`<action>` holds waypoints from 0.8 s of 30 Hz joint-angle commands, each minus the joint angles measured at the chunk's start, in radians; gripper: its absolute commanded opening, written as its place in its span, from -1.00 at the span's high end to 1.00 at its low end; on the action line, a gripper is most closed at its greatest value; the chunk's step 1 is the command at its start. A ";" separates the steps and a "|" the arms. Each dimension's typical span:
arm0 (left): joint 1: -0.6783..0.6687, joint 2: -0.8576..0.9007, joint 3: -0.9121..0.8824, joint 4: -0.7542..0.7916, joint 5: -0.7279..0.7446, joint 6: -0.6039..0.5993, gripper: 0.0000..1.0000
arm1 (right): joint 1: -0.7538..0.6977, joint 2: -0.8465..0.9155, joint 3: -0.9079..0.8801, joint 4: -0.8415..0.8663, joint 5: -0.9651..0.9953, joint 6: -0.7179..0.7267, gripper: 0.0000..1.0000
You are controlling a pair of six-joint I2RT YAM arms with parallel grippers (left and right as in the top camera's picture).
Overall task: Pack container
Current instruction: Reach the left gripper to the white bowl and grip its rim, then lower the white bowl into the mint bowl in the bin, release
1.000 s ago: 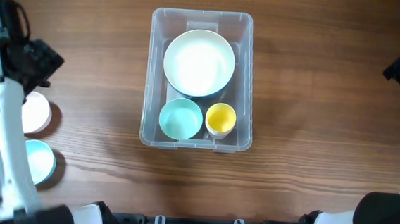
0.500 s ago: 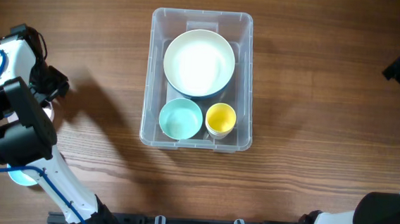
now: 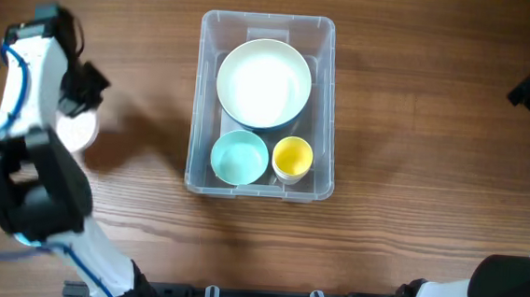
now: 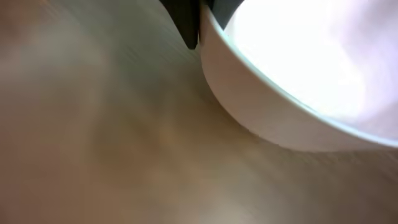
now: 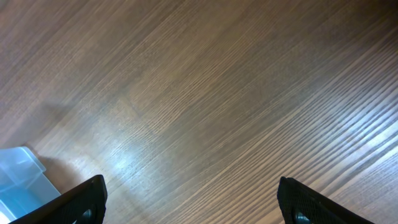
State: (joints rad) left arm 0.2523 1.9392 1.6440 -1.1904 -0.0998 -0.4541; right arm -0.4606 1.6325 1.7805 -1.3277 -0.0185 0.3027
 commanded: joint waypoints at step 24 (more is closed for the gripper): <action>-0.977 -0.078 -0.029 -0.094 0.054 -0.190 0.33 | 0.005 0.013 -0.008 -0.002 -0.009 0.012 -0.79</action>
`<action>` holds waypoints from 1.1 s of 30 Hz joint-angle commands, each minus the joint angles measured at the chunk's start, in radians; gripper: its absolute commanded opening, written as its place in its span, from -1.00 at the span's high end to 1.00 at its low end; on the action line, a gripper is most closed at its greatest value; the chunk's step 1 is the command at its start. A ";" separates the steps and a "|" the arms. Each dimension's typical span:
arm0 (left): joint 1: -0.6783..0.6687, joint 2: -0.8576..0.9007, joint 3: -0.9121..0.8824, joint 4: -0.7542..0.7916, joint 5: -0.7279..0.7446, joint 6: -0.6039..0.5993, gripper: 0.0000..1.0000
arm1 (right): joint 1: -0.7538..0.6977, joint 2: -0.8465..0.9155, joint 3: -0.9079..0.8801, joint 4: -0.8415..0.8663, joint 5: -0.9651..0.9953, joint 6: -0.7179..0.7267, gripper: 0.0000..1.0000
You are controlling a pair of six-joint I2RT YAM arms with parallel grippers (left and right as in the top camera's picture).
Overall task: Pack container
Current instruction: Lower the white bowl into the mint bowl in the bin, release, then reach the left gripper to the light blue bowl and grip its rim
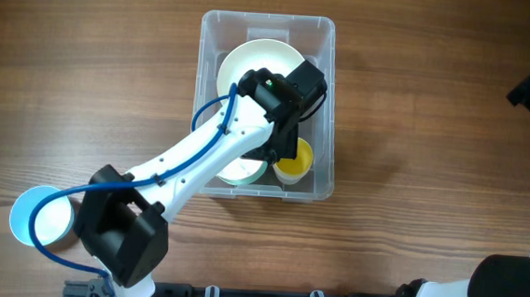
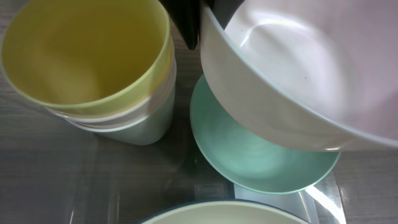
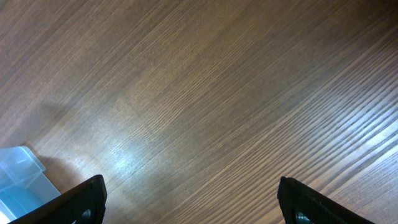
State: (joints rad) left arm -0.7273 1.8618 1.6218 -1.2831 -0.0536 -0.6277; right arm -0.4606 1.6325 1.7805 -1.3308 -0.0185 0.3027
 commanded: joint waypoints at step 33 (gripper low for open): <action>1.323 -0.399 -0.734 0.401 -0.049 0.048 -0.54 | 0.005 0.013 -0.008 0.000 -0.027 0.011 -0.79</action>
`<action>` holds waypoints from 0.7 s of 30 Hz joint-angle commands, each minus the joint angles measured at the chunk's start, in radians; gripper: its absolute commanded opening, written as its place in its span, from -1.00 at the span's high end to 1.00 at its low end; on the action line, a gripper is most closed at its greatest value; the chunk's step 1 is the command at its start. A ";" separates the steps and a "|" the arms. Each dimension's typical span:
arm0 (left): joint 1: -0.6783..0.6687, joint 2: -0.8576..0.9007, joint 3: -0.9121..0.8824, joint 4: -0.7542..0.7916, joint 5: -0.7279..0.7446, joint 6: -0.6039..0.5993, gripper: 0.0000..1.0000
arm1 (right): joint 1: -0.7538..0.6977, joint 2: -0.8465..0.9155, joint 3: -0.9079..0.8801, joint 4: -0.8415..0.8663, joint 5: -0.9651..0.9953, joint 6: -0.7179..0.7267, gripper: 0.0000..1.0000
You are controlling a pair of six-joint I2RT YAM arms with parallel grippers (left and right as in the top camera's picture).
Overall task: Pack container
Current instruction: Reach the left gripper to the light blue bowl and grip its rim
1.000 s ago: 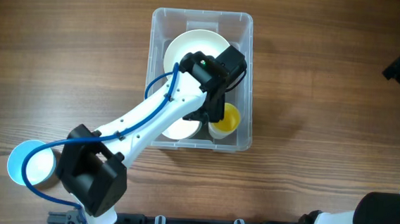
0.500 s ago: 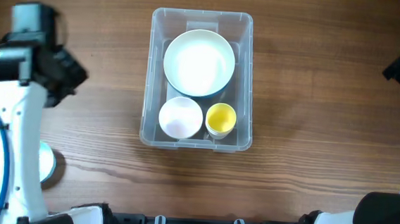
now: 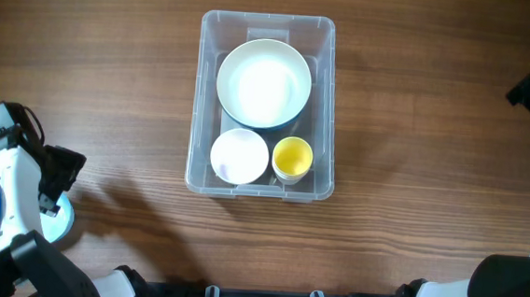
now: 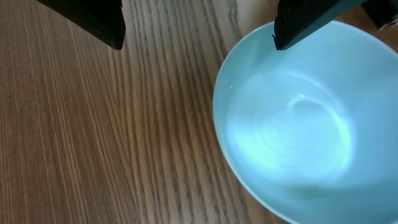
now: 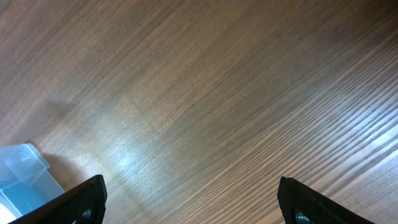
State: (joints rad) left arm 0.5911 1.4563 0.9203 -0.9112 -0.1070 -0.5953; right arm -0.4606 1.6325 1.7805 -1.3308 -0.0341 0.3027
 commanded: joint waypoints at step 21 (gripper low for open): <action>-0.001 0.156 -0.022 0.151 0.118 0.043 0.92 | 0.005 0.013 -0.008 0.002 -0.011 0.008 -0.78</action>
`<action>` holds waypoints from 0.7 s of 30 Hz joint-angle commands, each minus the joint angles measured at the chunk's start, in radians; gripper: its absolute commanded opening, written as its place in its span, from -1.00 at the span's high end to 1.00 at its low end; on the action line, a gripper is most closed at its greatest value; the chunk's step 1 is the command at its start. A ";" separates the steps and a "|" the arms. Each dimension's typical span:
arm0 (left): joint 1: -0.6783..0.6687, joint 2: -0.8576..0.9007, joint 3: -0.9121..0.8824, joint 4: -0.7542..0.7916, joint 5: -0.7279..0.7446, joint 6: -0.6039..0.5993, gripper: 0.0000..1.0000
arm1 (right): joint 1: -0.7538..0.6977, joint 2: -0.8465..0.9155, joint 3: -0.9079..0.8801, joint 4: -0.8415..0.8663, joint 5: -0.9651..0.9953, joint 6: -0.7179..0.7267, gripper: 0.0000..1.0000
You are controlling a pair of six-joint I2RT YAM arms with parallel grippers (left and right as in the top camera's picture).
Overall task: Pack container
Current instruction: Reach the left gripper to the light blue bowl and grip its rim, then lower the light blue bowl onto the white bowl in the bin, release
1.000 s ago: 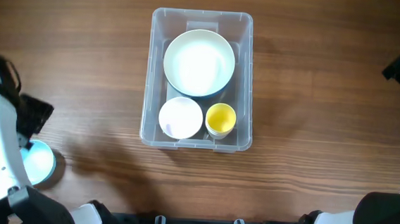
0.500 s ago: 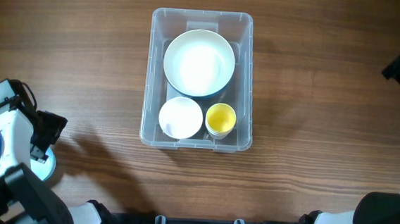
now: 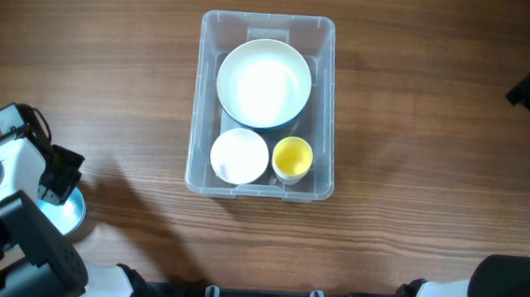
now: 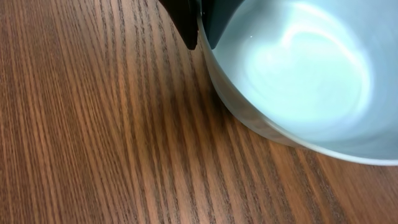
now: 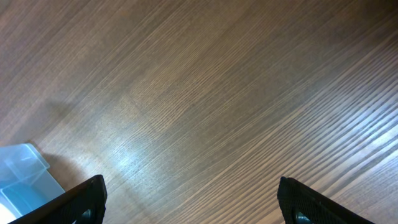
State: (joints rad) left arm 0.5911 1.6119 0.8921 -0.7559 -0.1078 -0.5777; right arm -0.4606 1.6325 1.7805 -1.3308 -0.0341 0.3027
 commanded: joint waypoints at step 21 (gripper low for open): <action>-1.150 0.051 0.691 -0.359 0.166 0.013 0.92 | 0.005 0.013 -0.008 -0.001 -0.011 0.007 -0.79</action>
State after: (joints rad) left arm -0.5049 1.5703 1.5799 -1.1099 0.0750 -0.5922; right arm -0.4606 1.6325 1.7805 -1.3308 -0.0372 0.3023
